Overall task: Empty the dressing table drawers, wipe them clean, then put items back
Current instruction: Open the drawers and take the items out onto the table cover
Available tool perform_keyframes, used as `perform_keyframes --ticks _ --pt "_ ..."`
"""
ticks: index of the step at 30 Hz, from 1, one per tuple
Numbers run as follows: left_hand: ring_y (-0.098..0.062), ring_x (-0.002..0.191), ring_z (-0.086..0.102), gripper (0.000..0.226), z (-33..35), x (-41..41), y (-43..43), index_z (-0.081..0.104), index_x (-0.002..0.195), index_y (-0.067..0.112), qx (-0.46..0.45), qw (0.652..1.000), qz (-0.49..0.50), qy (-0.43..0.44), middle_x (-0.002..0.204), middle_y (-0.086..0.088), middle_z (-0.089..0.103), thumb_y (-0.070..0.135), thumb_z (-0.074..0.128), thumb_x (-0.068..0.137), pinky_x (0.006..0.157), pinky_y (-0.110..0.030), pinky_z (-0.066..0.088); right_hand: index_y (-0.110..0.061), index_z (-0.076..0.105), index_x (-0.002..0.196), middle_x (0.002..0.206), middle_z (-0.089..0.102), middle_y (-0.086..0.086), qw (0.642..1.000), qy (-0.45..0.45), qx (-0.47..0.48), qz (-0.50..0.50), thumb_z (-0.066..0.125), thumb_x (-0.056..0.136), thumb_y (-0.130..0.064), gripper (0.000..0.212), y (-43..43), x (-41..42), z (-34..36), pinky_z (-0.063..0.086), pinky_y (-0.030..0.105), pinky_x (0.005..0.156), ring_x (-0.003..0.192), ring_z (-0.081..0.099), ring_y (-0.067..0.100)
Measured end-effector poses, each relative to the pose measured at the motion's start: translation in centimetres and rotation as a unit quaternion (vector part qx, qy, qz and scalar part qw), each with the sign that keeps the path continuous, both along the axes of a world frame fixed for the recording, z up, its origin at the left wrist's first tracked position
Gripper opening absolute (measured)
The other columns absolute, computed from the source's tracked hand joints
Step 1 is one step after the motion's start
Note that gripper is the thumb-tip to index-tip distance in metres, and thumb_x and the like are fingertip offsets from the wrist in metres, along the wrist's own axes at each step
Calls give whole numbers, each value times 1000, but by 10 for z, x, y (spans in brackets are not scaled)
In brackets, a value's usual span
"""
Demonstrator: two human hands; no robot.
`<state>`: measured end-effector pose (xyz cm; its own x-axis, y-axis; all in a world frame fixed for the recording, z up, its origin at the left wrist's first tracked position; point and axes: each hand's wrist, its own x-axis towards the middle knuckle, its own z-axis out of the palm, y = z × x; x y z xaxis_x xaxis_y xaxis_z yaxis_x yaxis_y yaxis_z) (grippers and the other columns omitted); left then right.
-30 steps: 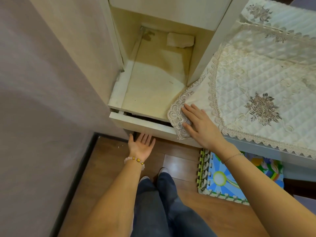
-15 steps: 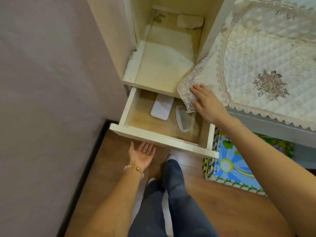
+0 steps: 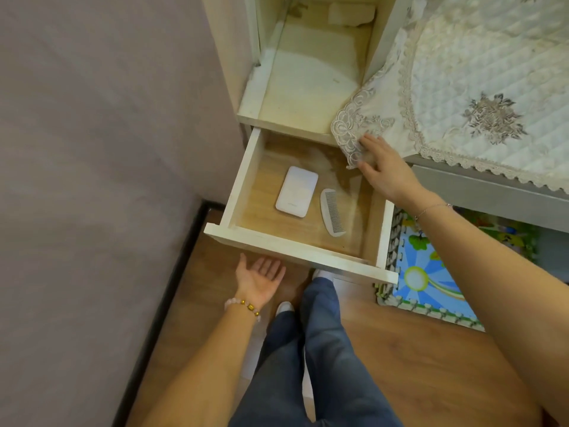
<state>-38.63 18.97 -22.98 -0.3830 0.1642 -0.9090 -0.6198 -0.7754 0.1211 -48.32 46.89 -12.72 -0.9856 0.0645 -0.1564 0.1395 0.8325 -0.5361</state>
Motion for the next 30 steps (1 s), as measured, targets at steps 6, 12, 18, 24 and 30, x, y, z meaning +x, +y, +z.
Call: perform_keyframes --ticks 6,12,18,24,30 --pt "-27 118 52 55 29 27 -23 47 131 8 -56 986 -115 108 132 -12 54 48 32 97 100 -43 40 -20 29 145 151 32 0 999 8 -37 -38 49 93 -25 56 -31 54 21 24 30 110 138 29 16" --pt "-11 116 53 25 84 41 -37 54 118 30 -400 758 -361 368 122 7 58 37 41 97 96 -28 44 -22 28 145 151 30 0 998 10 -36 -45 52 93 -27 58 -58 114 27 19 26 110 141 21 14" --pt "-14 140 25 70 114 20 -45 27 146 21 -638 364 -501 457 151 4 31 63 31 90 115 -36 22 -22 29 144 150 33 -2 999 39 -1 -27 51 92 -36 58 -76 155 32 22 29 112 140 24 14" --pt "-17 142 22 76 139 4 -44 25 147 18 -691 218 -498 476 152 0 30 64 19 88 115 -36 13 -20 33 143 149 34 -2 994 78 40 -63 52 91 -35 57 -76 177 43 26 41 114 140 25 15" --pt "-21 134 39 68 155 -10 -18 40 141 12 -688 166 -490 509 143 -5 45 56 28 90 111 -38 24 -19 34 142 149 35 -1 987 98 61 -111 52 92 -33 56 -57 190 56 26 38 114 140 26 16"
